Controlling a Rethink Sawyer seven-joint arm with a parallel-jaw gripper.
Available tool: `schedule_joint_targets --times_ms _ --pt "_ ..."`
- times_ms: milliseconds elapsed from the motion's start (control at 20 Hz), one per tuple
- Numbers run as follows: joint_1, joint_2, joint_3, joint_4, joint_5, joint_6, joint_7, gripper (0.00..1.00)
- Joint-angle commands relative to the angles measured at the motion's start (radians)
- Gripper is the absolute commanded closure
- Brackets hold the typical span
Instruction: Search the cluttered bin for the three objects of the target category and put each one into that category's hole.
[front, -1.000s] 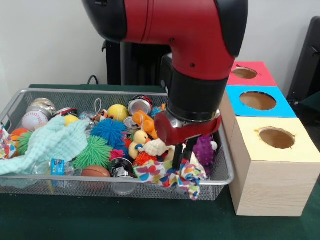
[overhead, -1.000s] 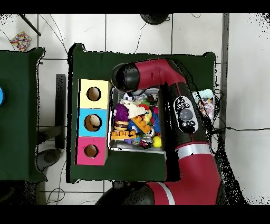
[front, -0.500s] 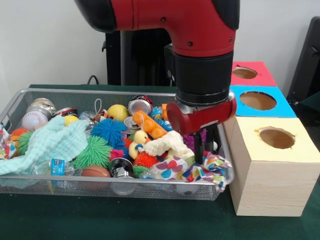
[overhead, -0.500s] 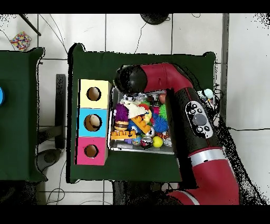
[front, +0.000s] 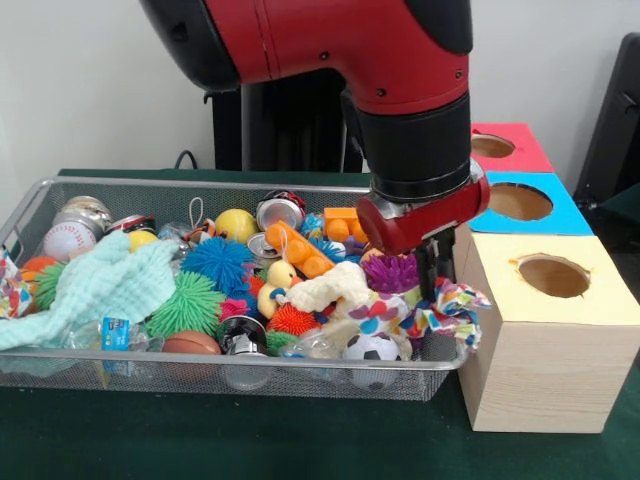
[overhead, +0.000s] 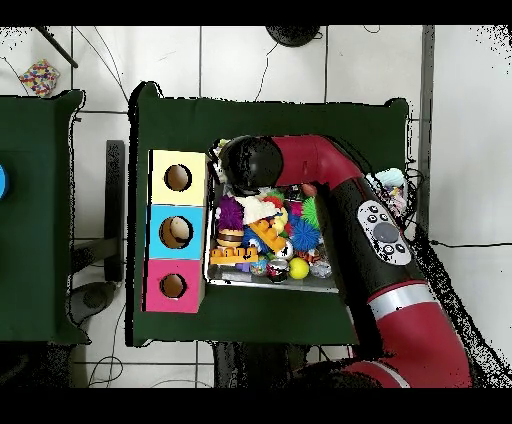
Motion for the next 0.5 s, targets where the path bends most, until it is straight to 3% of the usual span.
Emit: schedule_joint_targets --times_ms 50,500 --pt "-0.009 0.019 0.057 0.120 0.065 0.132 -0.053 1.00" --pt "-0.024 -0.082 0.069 0.250 0.142 0.111 0.001 1.00"
